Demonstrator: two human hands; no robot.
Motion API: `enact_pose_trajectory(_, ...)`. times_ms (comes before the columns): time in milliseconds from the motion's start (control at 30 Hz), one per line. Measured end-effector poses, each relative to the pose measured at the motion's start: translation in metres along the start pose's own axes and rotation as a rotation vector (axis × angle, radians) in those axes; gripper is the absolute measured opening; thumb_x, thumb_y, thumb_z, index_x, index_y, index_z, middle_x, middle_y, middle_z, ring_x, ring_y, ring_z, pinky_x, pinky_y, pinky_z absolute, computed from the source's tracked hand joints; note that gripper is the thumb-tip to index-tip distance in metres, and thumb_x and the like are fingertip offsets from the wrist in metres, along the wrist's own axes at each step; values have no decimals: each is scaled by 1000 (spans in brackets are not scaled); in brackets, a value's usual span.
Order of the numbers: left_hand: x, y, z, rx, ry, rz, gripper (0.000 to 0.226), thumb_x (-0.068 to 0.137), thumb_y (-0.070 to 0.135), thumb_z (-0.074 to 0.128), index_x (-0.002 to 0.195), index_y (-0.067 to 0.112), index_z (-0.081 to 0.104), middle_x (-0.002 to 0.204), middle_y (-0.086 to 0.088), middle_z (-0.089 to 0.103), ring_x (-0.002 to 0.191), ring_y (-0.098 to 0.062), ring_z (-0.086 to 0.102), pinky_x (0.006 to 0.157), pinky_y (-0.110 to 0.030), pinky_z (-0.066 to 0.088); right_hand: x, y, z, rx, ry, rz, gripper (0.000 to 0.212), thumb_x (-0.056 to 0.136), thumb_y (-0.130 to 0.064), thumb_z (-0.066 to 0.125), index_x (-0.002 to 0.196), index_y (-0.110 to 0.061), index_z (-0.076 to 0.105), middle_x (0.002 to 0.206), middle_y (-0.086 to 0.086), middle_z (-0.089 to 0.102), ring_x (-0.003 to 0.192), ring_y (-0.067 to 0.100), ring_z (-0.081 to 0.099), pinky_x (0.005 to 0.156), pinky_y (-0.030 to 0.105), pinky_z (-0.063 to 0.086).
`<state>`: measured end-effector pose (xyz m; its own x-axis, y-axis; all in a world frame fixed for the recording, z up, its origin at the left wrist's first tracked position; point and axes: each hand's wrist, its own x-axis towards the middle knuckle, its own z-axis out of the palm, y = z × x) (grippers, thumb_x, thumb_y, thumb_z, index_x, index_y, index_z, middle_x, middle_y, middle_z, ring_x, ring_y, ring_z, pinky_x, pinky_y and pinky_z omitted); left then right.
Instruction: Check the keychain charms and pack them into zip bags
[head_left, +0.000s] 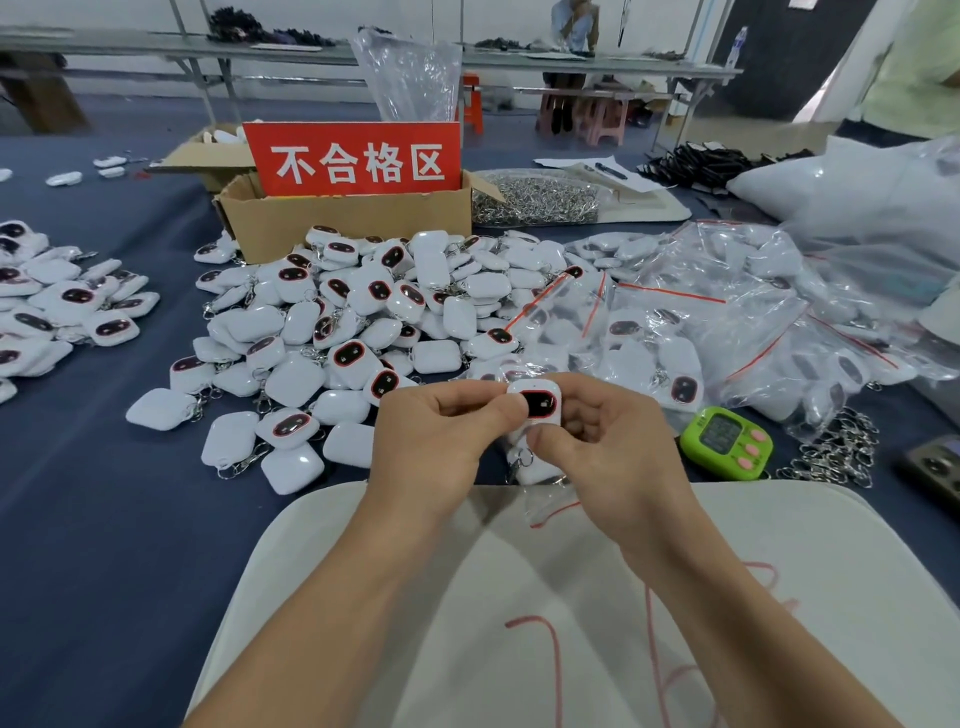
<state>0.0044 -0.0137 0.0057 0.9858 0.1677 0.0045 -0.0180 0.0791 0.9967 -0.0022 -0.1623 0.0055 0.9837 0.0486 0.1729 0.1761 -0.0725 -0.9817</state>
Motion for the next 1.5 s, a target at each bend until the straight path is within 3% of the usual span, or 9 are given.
enact_pose_trajectory(267,-5,1,4,160,23,170,30,80,13,86,87,42,80,83,13,79,73,0,72,66,-10,52,0,3,-6,-123,22,-75,38,85,1,71,98,-34,78,77,2,76,65,21,66,55,28,56)
enact_pose_trajectory(433,-15,-3,3,443,21,380,41,77,13,86,98,48,78,83,28,72,69,2,68,66,-10,52,-4,1,-4,-494,142,-213,46,79,-3,74,104,-41,74,66,-26,59,60,0,52,58,7,37)
enact_pose_trajectory(700,-22,-4,5,630,110,432,35,82,23,83,101,49,69,79,25,72,73,4,69,75,-33,58,-7,-4,-6,-360,237,-321,48,73,4,76,85,-41,70,79,-19,67,64,6,51,61,6,38)
enact_pose_trajectory(900,-18,-5,2,482,79,457,31,82,15,83,104,37,80,89,32,70,77,2,67,72,-2,44,-5,-3,-7,-358,247,-332,35,73,-2,78,79,-36,70,71,-25,64,60,5,49,58,6,37)
enact_pose_trajectory(1033,-12,-1,5,346,43,401,32,89,14,78,102,43,75,88,31,72,82,4,69,76,-7,49,-3,2,-8,-435,243,-302,21,85,-20,73,94,-39,72,76,-28,63,69,7,56,66,16,46)
enact_pose_trajectory(1133,-7,-1,6,191,19,230,30,93,13,74,99,42,76,88,14,78,83,-9,74,83,-29,59,-4,4,-4,-540,209,-223,46,78,-43,68,123,-49,62,88,-35,62,80,-5,56,76,19,48)
enact_pose_trajectory(1233,-7,2,5,18,22,128,28,94,7,70,91,32,81,82,0,79,67,-13,71,70,-24,58,-3,6,-1,-584,147,-233,56,79,-44,66,134,-49,59,106,-32,55,101,-9,53,90,19,47)
enact_pose_trajectory(1400,-10,5,3,-1,-19,204,19,85,25,77,93,42,82,88,6,80,80,-9,74,78,-19,58,-3,6,-4,-547,115,-258,32,93,-51,58,122,-43,69,104,-21,64,105,0,56,89,21,47)
enact_pose_trajectory(1500,-10,6,3,62,-62,322,20,85,28,74,89,46,81,73,13,74,65,-2,64,69,-14,52,-5,3,-6,-509,159,-345,13,103,-45,55,106,-40,67,94,-21,67,92,6,61,77,15,44)
